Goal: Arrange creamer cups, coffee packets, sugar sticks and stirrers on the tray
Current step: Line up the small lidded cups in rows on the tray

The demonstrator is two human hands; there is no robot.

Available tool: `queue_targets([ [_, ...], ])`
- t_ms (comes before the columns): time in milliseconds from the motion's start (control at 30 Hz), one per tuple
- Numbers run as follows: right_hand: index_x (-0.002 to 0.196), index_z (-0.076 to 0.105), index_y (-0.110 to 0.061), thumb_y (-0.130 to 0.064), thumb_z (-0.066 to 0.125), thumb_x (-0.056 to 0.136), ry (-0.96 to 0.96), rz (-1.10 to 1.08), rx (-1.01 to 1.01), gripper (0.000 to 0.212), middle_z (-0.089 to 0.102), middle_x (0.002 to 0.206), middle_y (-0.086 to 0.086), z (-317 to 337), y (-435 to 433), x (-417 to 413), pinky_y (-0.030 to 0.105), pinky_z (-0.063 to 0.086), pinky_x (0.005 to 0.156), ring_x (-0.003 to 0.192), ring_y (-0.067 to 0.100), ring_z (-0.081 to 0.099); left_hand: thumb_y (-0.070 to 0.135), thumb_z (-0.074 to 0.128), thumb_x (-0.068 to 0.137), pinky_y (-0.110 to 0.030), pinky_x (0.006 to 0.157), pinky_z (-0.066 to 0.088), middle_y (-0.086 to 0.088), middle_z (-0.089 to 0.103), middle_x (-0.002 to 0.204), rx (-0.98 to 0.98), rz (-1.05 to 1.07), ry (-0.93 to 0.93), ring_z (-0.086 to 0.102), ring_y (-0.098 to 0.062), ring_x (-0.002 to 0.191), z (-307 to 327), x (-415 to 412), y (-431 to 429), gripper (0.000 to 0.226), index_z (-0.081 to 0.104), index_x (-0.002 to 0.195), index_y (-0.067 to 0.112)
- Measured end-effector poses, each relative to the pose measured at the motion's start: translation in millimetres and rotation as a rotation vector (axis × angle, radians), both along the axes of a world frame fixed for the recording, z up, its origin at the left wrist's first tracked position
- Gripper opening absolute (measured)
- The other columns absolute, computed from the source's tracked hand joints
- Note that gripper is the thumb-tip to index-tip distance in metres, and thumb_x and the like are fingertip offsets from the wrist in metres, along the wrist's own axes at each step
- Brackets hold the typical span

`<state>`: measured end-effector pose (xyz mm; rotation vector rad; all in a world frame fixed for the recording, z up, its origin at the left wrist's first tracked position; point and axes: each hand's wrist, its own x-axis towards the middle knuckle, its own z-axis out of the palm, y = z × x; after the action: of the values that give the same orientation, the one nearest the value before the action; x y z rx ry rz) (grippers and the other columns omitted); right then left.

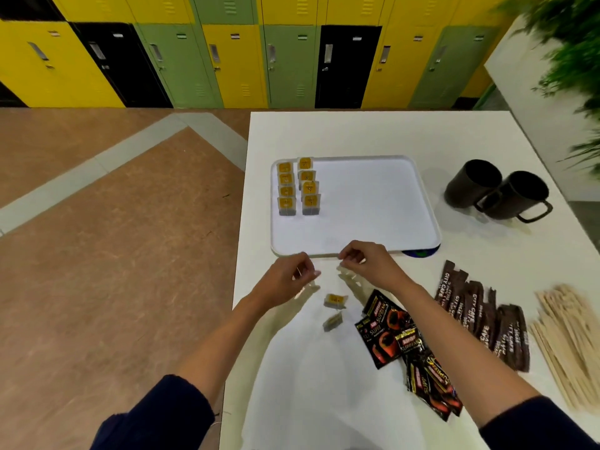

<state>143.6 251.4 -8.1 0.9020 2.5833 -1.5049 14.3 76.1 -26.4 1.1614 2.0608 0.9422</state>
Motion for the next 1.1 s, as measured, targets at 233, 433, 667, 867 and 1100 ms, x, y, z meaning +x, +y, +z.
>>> queue_targets([
  [233,0.102,0.068,-0.01,0.005,0.054,0.082,-0.218,0.189,-0.005,0.029,0.068,0.099,0.003,1,-15,30,0.009,0.047,0.068,0.086,0.008,0.061,0.01,0.075,0.075,-0.022,0.074,0.051,0.001,0.064,0.094,-0.302,-0.253,-0.173,0.059,-0.012,0.078,-6,18,-17,0.028,0.062,0.099,0.014],
  [433,0.109,0.064,-0.01,0.006,0.065,0.071,-0.3,0.25,0.0,0.04,0.059,0.093,0.001,-4,-29,38,0.022,0.048,0.076,0.087,0.014,0.057,0.03,0.083,0.066,-0.016,0.069,0.044,0.006,0.058,0.092,-0.296,-0.24,-0.121,0.052,-0.008,0.076,-10,42,-21,0.038,0.061,0.094,0.016],
  [667,0.098,0.067,-0.009,-0.012,0.068,0.083,-0.169,0.126,0.079,0.016,0.063,0.099,0.008,-17,-41,37,0.024,0.046,0.076,0.09,0.021,0.06,0.034,0.063,0.086,-0.037,0.066,0.042,-0.008,0.056,0.081,-0.221,-0.161,0.017,0.053,-0.025,0.074,-14,52,-19,0.032,0.056,0.083,0.003],
  [867,0.083,0.063,-0.011,-0.017,0.066,0.086,-0.147,0.081,0.057,0.007,0.062,0.091,0.009,-15,-39,33,0.023,0.044,0.072,0.082,0.019,0.057,0.028,0.062,0.087,-0.041,0.075,0.049,-0.009,0.061,0.09,-0.177,-0.13,0.064,0.058,-0.024,0.081,-8,37,-15,0.023,0.06,0.092,0.006],
  [1100,0.083,0.06,-0.004,-0.015,0.064,0.088,-0.048,0.019,0.061,0.012,0.063,0.088,0.012,-3,-14,7,0.021,0.039,0.064,0.079,0.019,0.056,0.024,0.069,0.083,-0.011,0.063,0.043,0.004,0.056,0.081,-0.078,0.001,0.004,0.053,-0.004,0.067,6,-4,-3,0.015,0.059,0.084,0.013],
])
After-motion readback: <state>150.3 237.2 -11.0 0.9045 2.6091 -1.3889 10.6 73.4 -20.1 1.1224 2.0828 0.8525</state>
